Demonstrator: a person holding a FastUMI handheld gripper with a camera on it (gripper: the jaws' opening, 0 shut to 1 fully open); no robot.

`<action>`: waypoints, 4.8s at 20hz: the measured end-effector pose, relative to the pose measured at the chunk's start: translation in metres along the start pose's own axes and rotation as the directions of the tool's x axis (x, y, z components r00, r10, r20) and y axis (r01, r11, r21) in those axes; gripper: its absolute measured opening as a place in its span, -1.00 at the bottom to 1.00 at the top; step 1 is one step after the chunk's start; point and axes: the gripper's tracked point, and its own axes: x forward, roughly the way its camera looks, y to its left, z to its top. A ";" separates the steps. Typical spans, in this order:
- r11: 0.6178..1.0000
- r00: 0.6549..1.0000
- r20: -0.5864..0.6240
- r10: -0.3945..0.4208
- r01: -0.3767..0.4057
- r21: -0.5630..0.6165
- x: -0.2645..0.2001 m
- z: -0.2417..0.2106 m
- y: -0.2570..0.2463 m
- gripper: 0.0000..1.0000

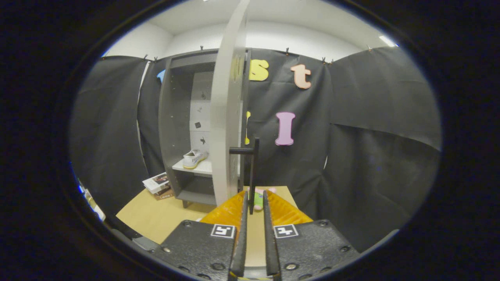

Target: Open the shoe cabinet door, grab the shoes and put them into the shoe cabinet, then close the shoe cabinet door.

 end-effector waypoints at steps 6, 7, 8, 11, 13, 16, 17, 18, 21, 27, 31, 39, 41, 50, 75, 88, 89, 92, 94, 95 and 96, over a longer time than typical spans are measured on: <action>0.998 0.998 -0.036 0.057 -0.058 -0.002 -0.015 -0.016 0.026 0.70; 0.997 0.996 -0.044 0.075 -0.075 0.001 -0.018 -0.020 0.031 0.82; 0.995 0.993 -0.060 0.097 -0.096 0.012 -0.019 -0.027 0.039 0.85; 0.983 0.974 -0.133 0.184 -0.182 0.028 -0.027 -0.051 0.070 0.96; 0.975 0.961 -0.168 0.221 -0.214 0.061 -0.015 -0.077 0.098 0.96; 0.961 0.929 -0.255 0.269 -0.243 0.131 0.022 -0.128 0.142 0.96; 0.962 0.915 -0.298 0.270 -0.240 0.132 0.035 -0.149 0.153 0.96; 0.962 0.898 -0.346 0.273 -0.247 0.118 0.049 -0.172 0.165 0.96; 0.965 0.852 -0.455 0.259 -0.245 0.091 0.086 -0.227 0.189 0.94; 0.964 0.810 -0.536 0.239 -0.262 0.034 0.162 -0.301 0.222 0.89; 0.975 0.787 -0.578 0.214 -0.207 0.079 0.201 -0.335 0.228 0.77; 0.988 0.779 -0.611 0.138 -0.068 0.137 0.252 -0.365 0.231 -0.23; 0.987 0.788 -0.599 0.139 -0.058 0.152 0.269 -0.371 0.234 -0.39; 0.983 0.815 -0.558 0.156 -0.183 0.008 0.276 -0.377 0.235 -0.68; 0.944 0.807 -0.493 0.326 -0.307 0.121 0.220 -0.211 0.230 -0.93; 0.926 0.904 -0.199 0.379 -0.369 0.084 0.242 0.006 0.227 -0.93; 0.925 0.908 -0.174 0.381 -0.374 0.071 0.246 0.022 0.226 -0.93; 0.935 0.931 -0.091 0.354 -0.348 0.068 0.271 0.067 0.218 -0.93; 0.951 0.950 -0.057 0.308 -0.304 0.057 0.295 0.088 0.209 -0.92; 0.958 0.958 -0.044 0.284 -0.282 0.051 0.310 0.096 0.205 -0.92; 0.965 0.965 -0.038 0.260 -0.258 0.046 0.324 0.102 0.202 -0.93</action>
